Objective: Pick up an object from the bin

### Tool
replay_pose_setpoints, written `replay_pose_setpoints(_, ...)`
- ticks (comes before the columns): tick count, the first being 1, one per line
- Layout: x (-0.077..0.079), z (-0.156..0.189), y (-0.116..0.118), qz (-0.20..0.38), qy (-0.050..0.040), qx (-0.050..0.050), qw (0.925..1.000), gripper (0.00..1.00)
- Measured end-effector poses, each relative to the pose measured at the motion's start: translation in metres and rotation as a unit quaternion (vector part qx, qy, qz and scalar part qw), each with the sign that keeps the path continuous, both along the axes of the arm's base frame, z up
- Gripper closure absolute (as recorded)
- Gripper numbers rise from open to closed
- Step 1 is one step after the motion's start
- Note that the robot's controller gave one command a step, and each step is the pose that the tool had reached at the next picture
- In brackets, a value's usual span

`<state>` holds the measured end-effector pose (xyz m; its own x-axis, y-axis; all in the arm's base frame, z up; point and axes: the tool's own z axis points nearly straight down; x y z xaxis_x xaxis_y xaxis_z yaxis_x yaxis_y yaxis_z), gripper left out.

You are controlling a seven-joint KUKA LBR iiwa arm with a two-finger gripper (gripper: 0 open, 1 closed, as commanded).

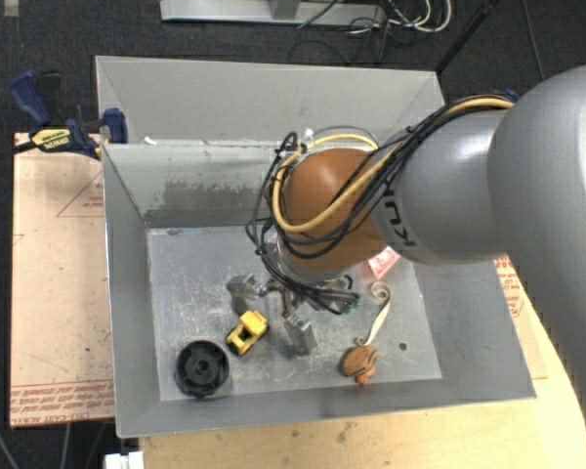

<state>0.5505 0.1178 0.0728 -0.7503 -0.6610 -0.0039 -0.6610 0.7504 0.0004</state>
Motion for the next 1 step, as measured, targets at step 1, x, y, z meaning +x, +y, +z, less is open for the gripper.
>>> replay_pose_setpoints(1, -0.0236, 0.0014, 0.0506, -0.009, 0.0009, -0.001, 1.0, 0.0)
